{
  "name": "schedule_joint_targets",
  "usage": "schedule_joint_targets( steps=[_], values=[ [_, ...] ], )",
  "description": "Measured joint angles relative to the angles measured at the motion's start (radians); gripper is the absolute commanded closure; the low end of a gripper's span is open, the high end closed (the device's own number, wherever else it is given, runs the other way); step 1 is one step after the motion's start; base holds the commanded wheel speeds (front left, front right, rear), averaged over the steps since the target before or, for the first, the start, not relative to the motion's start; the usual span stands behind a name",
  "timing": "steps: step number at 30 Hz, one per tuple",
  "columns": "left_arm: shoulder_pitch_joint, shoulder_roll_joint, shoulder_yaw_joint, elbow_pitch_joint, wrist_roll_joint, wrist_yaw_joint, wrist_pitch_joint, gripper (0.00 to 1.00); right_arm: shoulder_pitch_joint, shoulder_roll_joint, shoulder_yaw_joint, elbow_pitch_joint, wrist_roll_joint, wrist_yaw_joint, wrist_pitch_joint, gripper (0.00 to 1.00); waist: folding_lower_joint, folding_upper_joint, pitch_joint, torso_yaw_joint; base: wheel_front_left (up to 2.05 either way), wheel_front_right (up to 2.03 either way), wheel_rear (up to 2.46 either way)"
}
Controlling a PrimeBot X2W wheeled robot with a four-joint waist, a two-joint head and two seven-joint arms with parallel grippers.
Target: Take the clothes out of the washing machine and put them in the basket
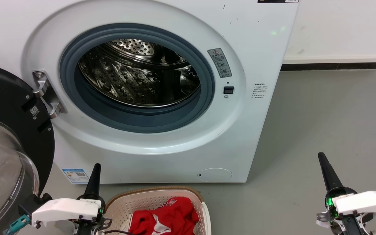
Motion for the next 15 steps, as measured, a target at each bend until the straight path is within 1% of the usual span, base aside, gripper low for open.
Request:
schedule_joint_targets(
  steps=[15],
  values=[
    [-0.015, -0.002, 0.016, 0.006, -0.134, -0.016, 0.033, 1.00, -0.012, 0.000, -0.015, 0.018, 0.139, 0.000, 0.022, 1.00, 0.0000, 0.0000, 0.002, 0.008, 0.00, 0.00, 0.00]
  ],
)
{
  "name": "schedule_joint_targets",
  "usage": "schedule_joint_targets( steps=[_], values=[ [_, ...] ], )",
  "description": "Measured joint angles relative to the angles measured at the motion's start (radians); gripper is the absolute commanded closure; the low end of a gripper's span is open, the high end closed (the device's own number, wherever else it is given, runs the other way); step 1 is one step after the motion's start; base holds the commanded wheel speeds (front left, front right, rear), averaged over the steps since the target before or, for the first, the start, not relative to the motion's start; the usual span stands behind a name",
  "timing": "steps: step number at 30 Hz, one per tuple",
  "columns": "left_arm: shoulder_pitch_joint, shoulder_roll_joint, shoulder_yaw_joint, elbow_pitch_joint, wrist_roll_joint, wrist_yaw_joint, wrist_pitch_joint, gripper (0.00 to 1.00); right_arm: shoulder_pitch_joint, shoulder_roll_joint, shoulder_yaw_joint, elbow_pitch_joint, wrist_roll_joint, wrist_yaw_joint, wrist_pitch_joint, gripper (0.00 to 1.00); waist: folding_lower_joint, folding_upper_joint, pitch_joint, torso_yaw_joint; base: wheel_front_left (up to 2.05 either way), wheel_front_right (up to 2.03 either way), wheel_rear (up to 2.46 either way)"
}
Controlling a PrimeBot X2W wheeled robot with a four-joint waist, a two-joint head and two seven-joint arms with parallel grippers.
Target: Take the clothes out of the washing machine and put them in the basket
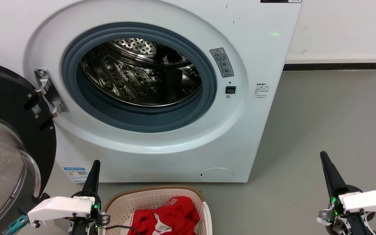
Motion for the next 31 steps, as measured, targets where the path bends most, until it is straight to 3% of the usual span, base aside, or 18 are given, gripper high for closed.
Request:
schedule_joint_targets(
  steps=[31],
  values=[
    [-0.022, -0.002, 0.031, 0.012, -0.245, -0.030, 0.061, 1.00, -0.035, 0.003, -0.032, 0.036, 0.249, 0.000, 0.040, 1.00, 0.0000, 0.0000, 0.005, 0.017, 0.00, 0.00, 0.00]
  ],
)
